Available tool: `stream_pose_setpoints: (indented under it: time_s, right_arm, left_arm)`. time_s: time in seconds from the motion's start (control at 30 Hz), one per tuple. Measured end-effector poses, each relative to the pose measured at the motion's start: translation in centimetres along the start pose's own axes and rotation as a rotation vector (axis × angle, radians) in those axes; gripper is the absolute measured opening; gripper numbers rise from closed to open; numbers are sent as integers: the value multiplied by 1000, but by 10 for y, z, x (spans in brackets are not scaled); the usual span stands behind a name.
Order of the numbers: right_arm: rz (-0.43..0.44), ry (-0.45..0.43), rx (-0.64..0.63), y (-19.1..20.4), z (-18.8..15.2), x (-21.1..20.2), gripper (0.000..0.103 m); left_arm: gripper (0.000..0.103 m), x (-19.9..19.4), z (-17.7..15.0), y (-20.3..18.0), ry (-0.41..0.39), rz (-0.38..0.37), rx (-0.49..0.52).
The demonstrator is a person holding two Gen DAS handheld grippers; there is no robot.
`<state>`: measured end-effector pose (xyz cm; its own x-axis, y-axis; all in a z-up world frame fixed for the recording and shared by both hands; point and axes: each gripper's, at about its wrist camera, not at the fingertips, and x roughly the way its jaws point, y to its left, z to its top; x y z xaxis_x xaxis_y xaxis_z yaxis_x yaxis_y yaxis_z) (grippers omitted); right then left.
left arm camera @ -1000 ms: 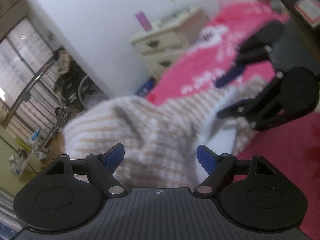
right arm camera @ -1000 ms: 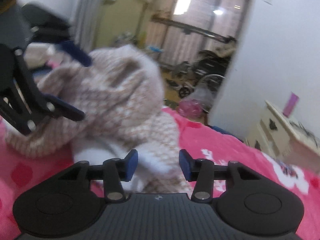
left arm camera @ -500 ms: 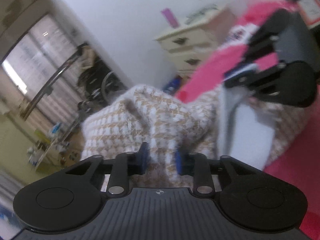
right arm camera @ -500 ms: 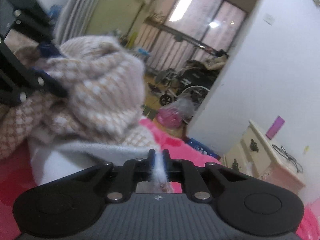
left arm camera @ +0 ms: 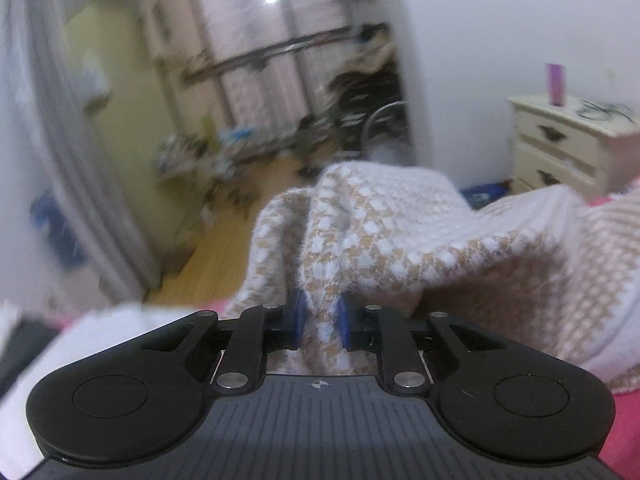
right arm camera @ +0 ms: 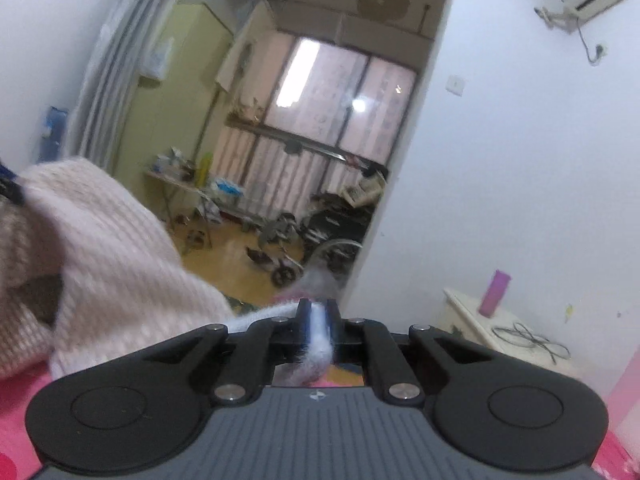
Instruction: Fold clothes
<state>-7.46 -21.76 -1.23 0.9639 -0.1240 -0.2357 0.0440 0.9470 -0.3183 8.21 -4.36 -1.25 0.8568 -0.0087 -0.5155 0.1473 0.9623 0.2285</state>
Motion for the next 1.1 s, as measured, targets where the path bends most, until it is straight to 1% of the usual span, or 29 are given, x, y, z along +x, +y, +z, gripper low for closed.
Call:
stream_pose_setpoints:
  time_s: [0.1,0.17,0.2,0.23,0.3,0.33,0.37,0.4,0.43,0.5,0.6,0.63,0.67,0.73,0.77,0.83,0.87,0.97,1.0,1.1]
  right_arm:
    - [-3,107,33,-7,-21,15,7]
    - [17,207,63,-11,-38,32,7]
    - [28,242,79,-14,-44,39,8]
    - [51,275,97,-15,-49,43,8]
    - [124,296,149,-18,-56,45,12]
    - [172,292,184,-21,-57,44,15]
    - [210,285,209,-23,-59,43,28]
    - [215,272,201,-22,-60,39,41]
    - [210,257,175,-18,-60,33,43]
    - [214,210,106,-9,-57,17,43]
    - [251,133,-5,7,-49,-11,44]
    - [277,118,-54,17,-48,-18,47]
    - [301,104,-105,28,-47,-24,54]
    - [327,85,-244,54,-52,-24,55]
    - [321,81,-324,66,-55,-21,55]
    - [296,79,-472,90,-64,-10,55]
    - [274,82,-536,100,-71,-3,57]
    - [229,138,-692,114,-91,15,57]
    - [222,146,-729,117,-96,16,57]
    - [215,144,-761,118,-105,14,58]
  left_arm:
    - [20,3,-13,11,47,1,-37]
    - [22,3,-21,16,67,-5,-43]
    - [22,2,-23,19,72,1,-39]
    - [22,0,-25,22,78,6,-36]
    - [22,-1,-29,26,89,2,-39]
    - [22,-2,-28,32,91,0,-47]
    - [22,-4,-28,35,88,-5,-52]
    - [23,-10,-26,37,76,-12,-54]
    - [24,-19,-26,37,49,-12,-48]
    - [31,-37,-26,39,-6,-14,-36]
    - [37,-62,-24,38,-95,-20,-14]
    - [38,-69,-21,34,-119,-34,-2]
    - [39,-75,-18,31,-141,-50,9]
    - [39,-81,-11,19,-154,-108,35]
    - [39,-82,-10,11,-158,-135,49]
    - [39,-80,-9,-7,-158,-182,76]
    - [39,-78,-9,-16,-154,-208,91]
    - [40,-74,-16,-36,-137,-269,130]
    - [40,-74,-19,-41,-131,-285,139]
    - [40,-70,-29,-48,-92,-332,126]
